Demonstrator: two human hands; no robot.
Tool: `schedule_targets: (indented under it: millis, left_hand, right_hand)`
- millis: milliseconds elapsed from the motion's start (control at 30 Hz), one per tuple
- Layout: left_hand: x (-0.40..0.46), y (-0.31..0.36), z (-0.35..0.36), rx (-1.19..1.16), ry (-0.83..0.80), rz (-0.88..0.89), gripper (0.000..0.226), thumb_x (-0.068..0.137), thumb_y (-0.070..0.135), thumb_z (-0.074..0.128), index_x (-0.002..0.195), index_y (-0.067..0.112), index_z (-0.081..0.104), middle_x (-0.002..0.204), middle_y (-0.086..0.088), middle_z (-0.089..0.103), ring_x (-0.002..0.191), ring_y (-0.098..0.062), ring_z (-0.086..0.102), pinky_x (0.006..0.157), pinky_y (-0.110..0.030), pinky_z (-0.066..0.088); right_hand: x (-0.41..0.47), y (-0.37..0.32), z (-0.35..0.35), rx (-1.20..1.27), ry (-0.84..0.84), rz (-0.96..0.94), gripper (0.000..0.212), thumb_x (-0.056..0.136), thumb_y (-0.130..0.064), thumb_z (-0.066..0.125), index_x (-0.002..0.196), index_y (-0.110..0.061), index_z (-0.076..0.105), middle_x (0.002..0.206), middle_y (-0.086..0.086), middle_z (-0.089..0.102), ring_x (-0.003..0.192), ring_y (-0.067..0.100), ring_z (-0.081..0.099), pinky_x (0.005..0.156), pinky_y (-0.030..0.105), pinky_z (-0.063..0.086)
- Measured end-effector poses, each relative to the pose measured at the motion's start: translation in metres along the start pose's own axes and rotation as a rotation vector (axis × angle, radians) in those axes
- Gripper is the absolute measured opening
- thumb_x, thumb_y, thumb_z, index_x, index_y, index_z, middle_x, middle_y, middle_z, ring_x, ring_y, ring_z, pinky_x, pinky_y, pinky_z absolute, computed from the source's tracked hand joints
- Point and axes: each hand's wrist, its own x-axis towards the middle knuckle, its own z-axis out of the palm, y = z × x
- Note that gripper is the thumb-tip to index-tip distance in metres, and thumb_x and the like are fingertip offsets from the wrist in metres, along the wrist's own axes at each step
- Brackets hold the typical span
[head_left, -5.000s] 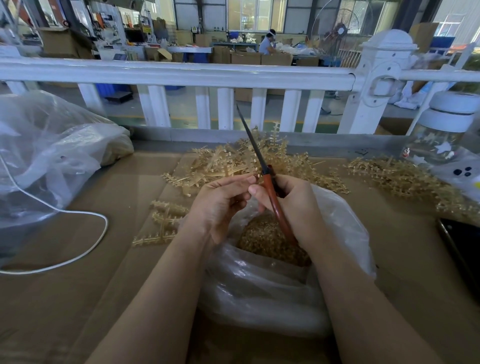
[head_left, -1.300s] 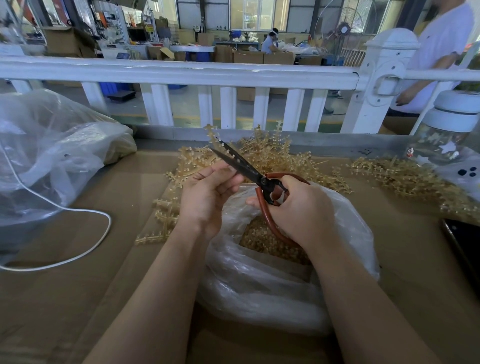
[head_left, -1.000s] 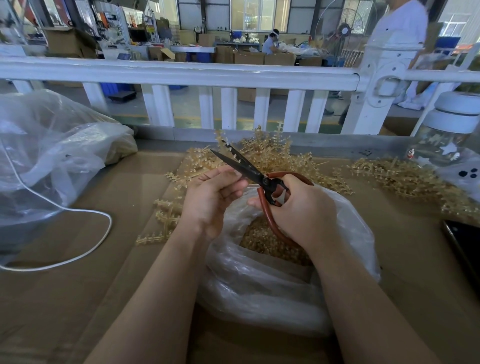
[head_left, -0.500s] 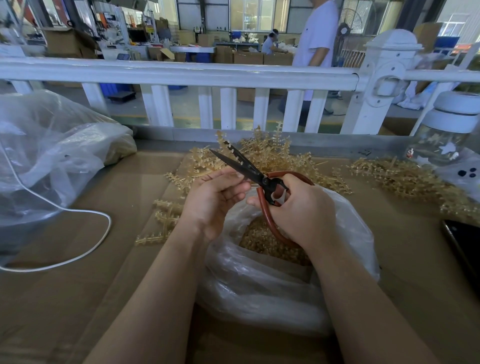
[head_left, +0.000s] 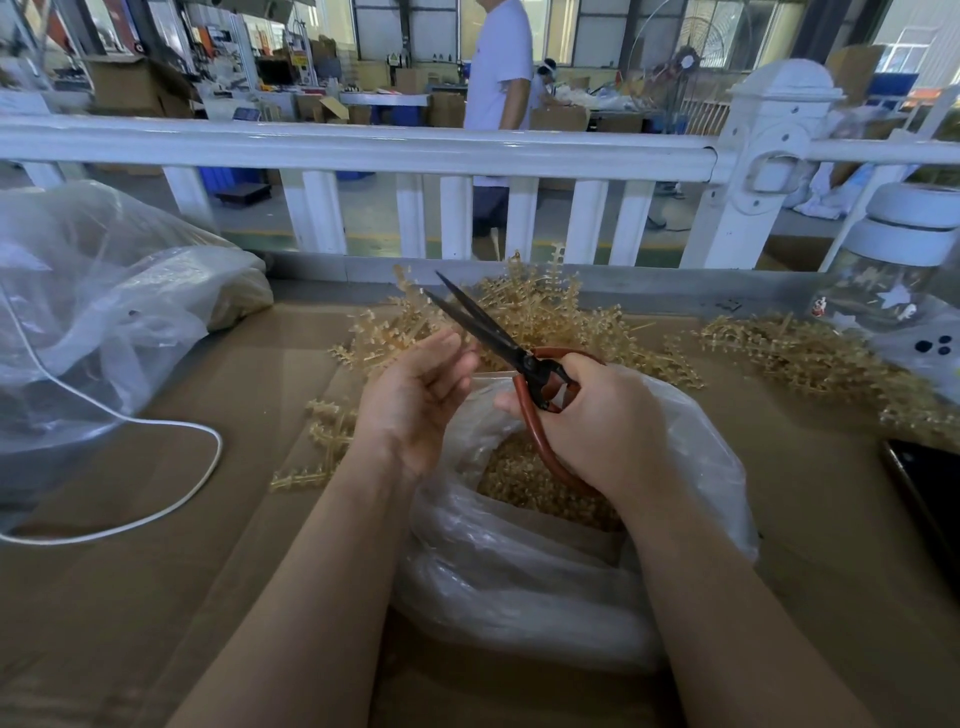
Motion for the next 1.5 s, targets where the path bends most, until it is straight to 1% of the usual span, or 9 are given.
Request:
schedule_targets:
  millis: [233, 367, 700, 833, 1033, 1167, 1300, 1400, 1500]
  left_hand:
    - [-0.004, -0.011, 0.009, 0.271, -0.003, -0.037, 0.012, 0.08, 0.011, 0.073, 0.072, 0.016, 0.079, 0.066, 0.004, 0.064, 0.055, -0.005, 0.051, 0.051, -0.014, 0.044]
    - [-0.008, -0.014, 0.013, 0.417, -0.03, -0.025, 0.012, 0.081, 0.013, 0.074, 0.076, 0.021, 0.081, 0.065, 0.006, 0.065, 0.063, -0.007, 0.05, 0.06, -0.02, 0.043]
    - [-0.006, -0.014, 0.013, 0.453, -0.025, 0.031, 0.016, 0.087, 0.021, 0.072, 0.074, 0.015, 0.078, 0.069, 0.001, 0.068, 0.061, -0.011, 0.054, 0.056, -0.022, 0.041]
    - [-0.009, -0.015, 0.015, 0.532, 0.082, 0.225, 0.036, 0.084, 0.038, 0.075, 0.061, 0.011, 0.071, 0.055, -0.003, 0.063, 0.042, -0.011, 0.051, 0.042, -0.021, 0.039]
    - [-0.009, -0.012, 0.011, 0.856, 0.419, 0.598, 0.042, 0.068, 0.05, 0.084, 0.076, 0.024, 0.052, 0.069, 0.014, 0.052, 0.063, -0.007, 0.049, 0.064, -0.034, 0.049]
    - [-0.009, -0.012, 0.01, 1.078, 0.217, 0.709, 0.031, 0.084, 0.029, 0.074, 0.111, 0.028, 0.059, 0.113, 0.013, 0.05, 0.111, -0.011, 0.048, 0.104, -0.05, 0.039]
    - [-0.014, -0.014, 0.013, 1.007, 0.023, 0.525, 0.006, 0.082, 0.027, 0.056, 0.084, 0.032, 0.059, 0.087, 0.017, 0.058, 0.094, 0.011, 0.048, 0.106, -0.059, 0.034]
    - [-0.013, -0.013, 0.013, 0.991, -0.026, 0.46, 0.009, 0.082, 0.037, 0.062, 0.078, 0.032, 0.055, 0.079, 0.015, 0.06, 0.086, -0.007, 0.057, 0.104, -0.058, 0.038]
    - [-0.011, -0.011, 0.011, 0.842, -0.077, 0.423, 0.014, 0.091, 0.028, 0.07, 0.08, 0.024, 0.062, 0.077, 0.012, 0.064, 0.08, -0.009, 0.061, 0.088, -0.035, 0.05]
  right_hand:
    - [0.005, -0.004, 0.001, 0.468, -0.076, 0.23, 0.033, 0.076, -0.059, 0.075, 0.076, -0.027, 0.071, 0.067, -0.014, 0.07, 0.062, 0.003, 0.065, 0.058, 0.024, 0.052]
    - [0.006, -0.008, 0.001, 0.684, -0.154, 0.268, 0.018, 0.086, -0.04, 0.077, 0.078, -0.024, 0.074, 0.06, -0.008, 0.07, 0.056, 0.003, 0.065, 0.055, 0.013, 0.049]
    - [0.008, -0.011, 0.002, 0.698, -0.191, 0.367, 0.014, 0.093, -0.028, 0.071, 0.082, -0.019, 0.074, 0.067, 0.0, 0.074, 0.068, 0.014, 0.072, 0.074, 0.026, 0.057]
    - [0.009, -0.012, -0.002, 0.703, -0.15, 0.374, 0.015, 0.094, -0.02, 0.069, 0.082, -0.012, 0.073, 0.065, 0.001, 0.073, 0.062, 0.01, 0.07, 0.063, 0.013, 0.053]
    - [0.007, -0.013, -0.006, 0.727, -0.122, 0.353, 0.018, 0.094, -0.018, 0.069, 0.08, -0.007, 0.072, 0.065, 0.003, 0.072, 0.065, 0.015, 0.071, 0.066, 0.012, 0.053]
    - [0.007, -0.013, -0.007, 0.719, -0.134, 0.356, 0.02, 0.094, -0.019, 0.069, 0.078, -0.007, 0.072, 0.065, 0.003, 0.072, 0.065, 0.016, 0.07, 0.071, 0.02, 0.057]
    - [0.007, -0.013, -0.008, 0.751, -0.13, 0.376, 0.017, 0.093, -0.014, 0.069, 0.078, -0.007, 0.071, 0.061, 0.002, 0.07, 0.053, 0.006, 0.064, 0.056, 0.014, 0.049]
    - [0.007, -0.013, -0.01, 0.801, -0.121, 0.39, 0.016, 0.094, -0.011, 0.067, 0.079, -0.006, 0.07, 0.06, 0.004, 0.069, 0.045, 0.002, 0.058, 0.051, 0.012, 0.045]
    - [0.007, -0.014, -0.011, 0.812, -0.124, 0.366, 0.021, 0.094, -0.01, 0.066, 0.074, -0.008, 0.068, 0.062, 0.008, 0.069, 0.043, 0.002, 0.054, 0.05, 0.01, 0.043]
